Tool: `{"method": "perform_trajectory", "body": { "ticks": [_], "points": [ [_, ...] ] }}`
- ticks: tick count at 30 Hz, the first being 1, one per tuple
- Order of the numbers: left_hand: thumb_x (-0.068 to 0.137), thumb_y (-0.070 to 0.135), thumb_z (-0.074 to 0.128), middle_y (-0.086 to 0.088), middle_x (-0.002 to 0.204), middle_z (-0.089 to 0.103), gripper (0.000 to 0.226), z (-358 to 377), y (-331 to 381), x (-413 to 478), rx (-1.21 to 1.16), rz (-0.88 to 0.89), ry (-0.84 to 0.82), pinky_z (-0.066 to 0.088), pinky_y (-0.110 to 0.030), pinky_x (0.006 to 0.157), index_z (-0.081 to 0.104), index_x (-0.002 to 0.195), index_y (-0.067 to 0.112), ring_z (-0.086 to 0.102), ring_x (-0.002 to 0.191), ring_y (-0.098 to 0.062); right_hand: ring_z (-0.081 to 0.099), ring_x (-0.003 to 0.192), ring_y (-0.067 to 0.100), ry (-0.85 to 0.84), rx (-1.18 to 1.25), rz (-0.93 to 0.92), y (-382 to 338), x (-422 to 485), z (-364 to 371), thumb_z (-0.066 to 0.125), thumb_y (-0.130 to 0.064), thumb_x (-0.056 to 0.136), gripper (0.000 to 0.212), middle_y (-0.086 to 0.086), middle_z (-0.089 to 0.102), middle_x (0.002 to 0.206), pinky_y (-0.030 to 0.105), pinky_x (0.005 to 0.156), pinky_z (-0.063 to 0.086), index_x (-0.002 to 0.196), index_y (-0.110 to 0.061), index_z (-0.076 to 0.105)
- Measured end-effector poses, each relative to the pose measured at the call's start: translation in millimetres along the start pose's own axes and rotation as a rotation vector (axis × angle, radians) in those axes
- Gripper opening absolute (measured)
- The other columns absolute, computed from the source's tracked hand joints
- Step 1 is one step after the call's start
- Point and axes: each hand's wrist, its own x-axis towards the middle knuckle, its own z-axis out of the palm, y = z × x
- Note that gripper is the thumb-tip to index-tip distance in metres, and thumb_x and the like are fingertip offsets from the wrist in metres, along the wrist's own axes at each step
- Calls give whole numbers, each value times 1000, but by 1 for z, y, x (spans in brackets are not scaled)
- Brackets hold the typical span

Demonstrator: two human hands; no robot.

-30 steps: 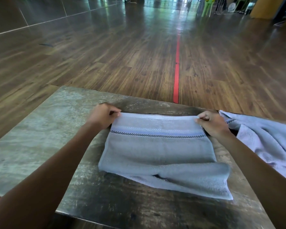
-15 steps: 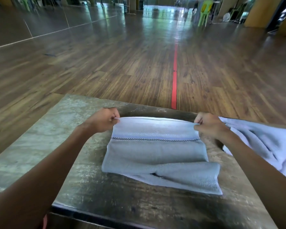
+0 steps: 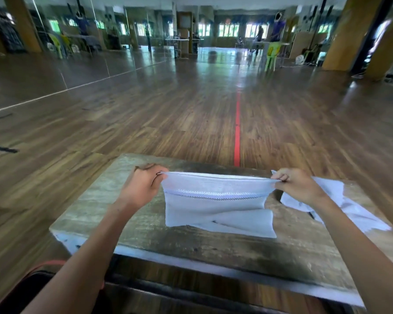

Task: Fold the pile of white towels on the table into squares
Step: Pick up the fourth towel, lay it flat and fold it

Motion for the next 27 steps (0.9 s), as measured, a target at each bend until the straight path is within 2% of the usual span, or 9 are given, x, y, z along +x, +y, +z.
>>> {"method": "perform_trajectory", "body": {
  "ticks": [2,5,9,12,15,18,21,24,27],
  "points": [
    [87,43,37,-4,94,71,45,-8,11,-15,-21,3,13,52,-38,79,67,99,12,66,88,-26,58,67,20,15,-9,8,5,-25,6,61,8,79,21,11,67,73,11,58,41,75,-12,67],
    [88,38,43,-1,97,71,36,-17,23,-34,-74,-8,-24,50,-35,81,66,102,14,66,91,-23,61,66,14,-35,-68,-18,9,-52,5,62,6,78,31,3,70,72,17,60,42,68,-23,64],
    [93,22,56,2,99,71,16,-23,27,-52,-148,-21,10,50,-35,83,66,104,16,65,93,-18,59,67,12,-69,20,-34,1,-86,-14,65,8,78,29,10,69,80,31,70,44,70,-19,65],
    [92,17,59,3,98,70,14,-35,34,-55,-170,7,56,46,-28,84,68,103,13,64,93,-17,53,52,-2,-46,75,-56,-17,-110,-31,65,6,82,15,6,63,71,10,55,38,76,-8,65],
    [91,24,59,1,91,72,17,-58,42,-51,-143,76,141,43,-23,80,70,98,13,64,86,-14,50,42,-3,31,109,-75,-39,-122,-53,62,7,84,8,3,58,66,7,41,34,82,-1,63],
    [84,44,48,2,84,72,36,-89,54,-40,-98,140,231,48,-33,81,71,93,18,66,78,-17,55,55,-6,155,31,-148,-57,-117,-78,66,0,83,8,-1,65,73,4,50,39,82,-7,67],
    [84,41,49,2,82,71,34,-118,67,-23,-71,175,295,48,-31,79,71,93,17,65,78,-20,56,61,-3,273,-12,-202,-78,-106,-102,69,-3,81,11,0,67,75,3,58,40,80,-13,67],
    [84,38,49,2,87,71,29,-144,77,-6,-47,157,293,48,-41,87,69,97,21,66,87,-23,53,56,-10,319,-60,-261,-96,-100,-123,69,-5,82,10,-6,62,71,3,56,40,81,-15,66],
    [86,33,52,2,92,72,23,-161,83,3,-63,131,250,48,-43,91,69,96,21,66,92,-21,57,65,7,238,-48,-270,-105,-97,-137,70,-7,83,8,10,69,81,22,63,47,80,-15,67]
  ]
}}
